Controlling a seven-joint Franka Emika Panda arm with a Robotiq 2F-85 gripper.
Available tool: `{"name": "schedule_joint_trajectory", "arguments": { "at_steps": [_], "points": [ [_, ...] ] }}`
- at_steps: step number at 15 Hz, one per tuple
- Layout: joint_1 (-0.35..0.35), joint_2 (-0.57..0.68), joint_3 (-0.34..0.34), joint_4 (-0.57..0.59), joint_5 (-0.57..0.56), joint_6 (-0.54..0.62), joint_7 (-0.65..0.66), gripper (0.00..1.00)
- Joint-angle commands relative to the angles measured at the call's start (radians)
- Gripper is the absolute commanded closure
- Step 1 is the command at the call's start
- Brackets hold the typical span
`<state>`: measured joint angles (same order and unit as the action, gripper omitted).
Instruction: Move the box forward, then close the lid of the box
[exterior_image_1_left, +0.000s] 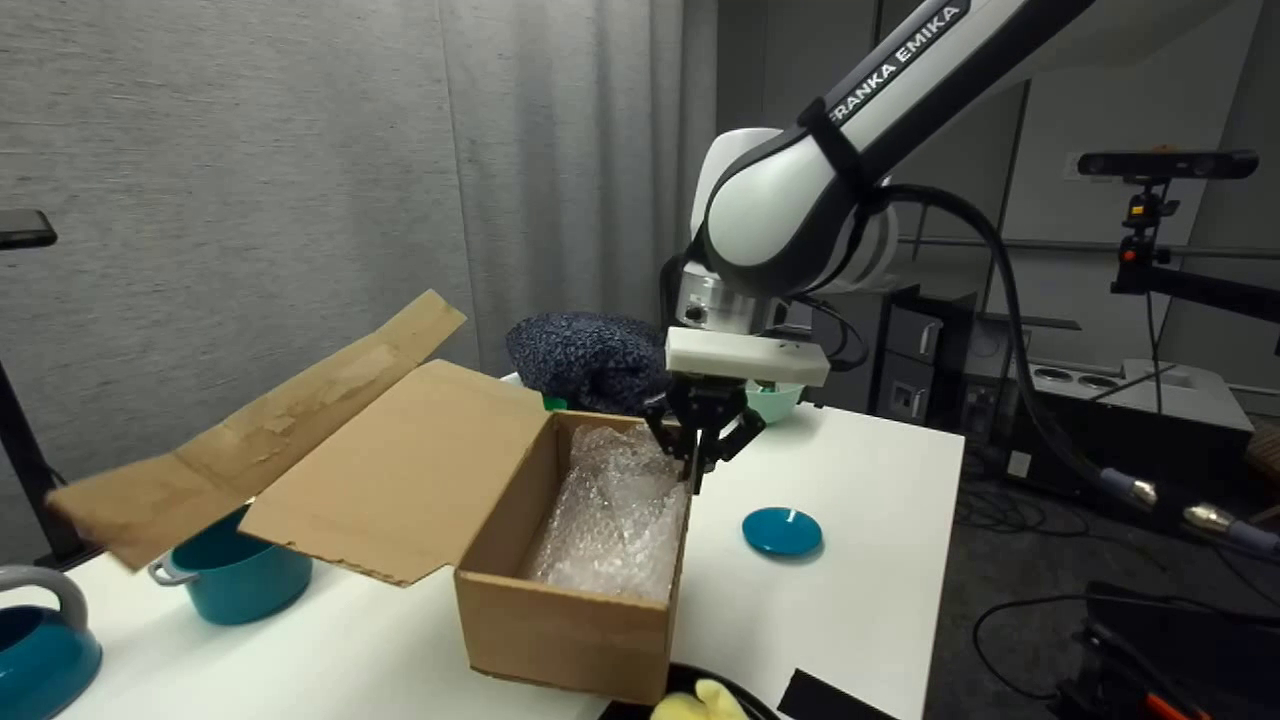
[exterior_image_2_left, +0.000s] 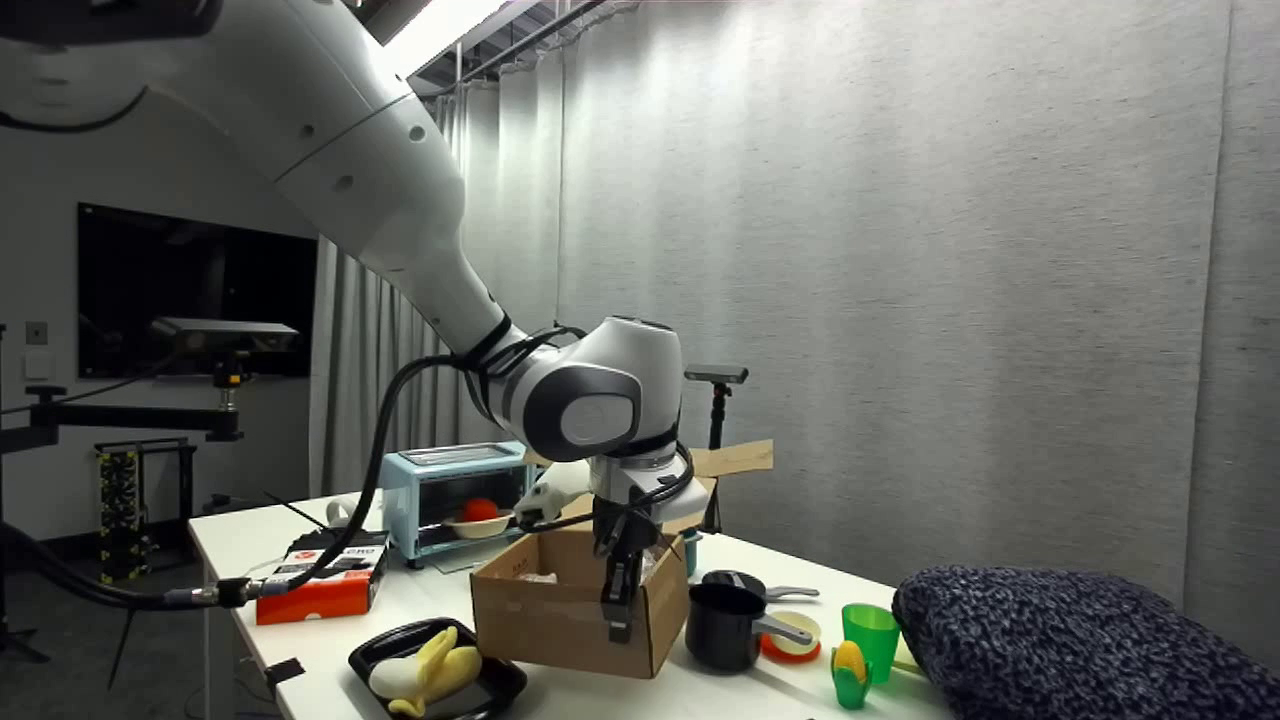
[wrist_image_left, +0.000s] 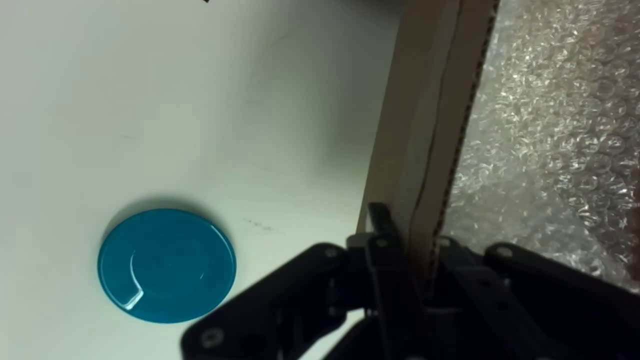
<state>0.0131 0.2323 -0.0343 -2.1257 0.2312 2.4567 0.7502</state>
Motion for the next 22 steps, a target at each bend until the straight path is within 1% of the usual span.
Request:
{"name": "schedule_joint_trajectory", "arguments": {
  "at_steps": [1, 5, 6, 10, 14, 18, 22],
  "points": [
    [-0.023, -0.101, 0.0, -0.085, 0.089, -0.024, -0.061, 0.98],
    [-0.026, -0.12, -0.035, -0.155, 0.076, -0.051, 0.095, 0.98],
    [-0.031, -0.119, -0.037, -0.17, 0.094, -0.06, 0.125, 0.98],
    [-0.039, -0.126, -0.044, -0.218, 0.11, -0.064, 0.224, 0.98],
    [-0.052, -0.135, -0.068, -0.239, 0.078, -0.061, 0.314, 0.98],
    [-0.074, -0.131, -0.099, -0.243, 0.046, -0.052, 0.335, 0.98],
    [-0.087, -0.135, -0.11, -0.238, 0.008, -0.084, 0.297, 0.98]
  ]
}}
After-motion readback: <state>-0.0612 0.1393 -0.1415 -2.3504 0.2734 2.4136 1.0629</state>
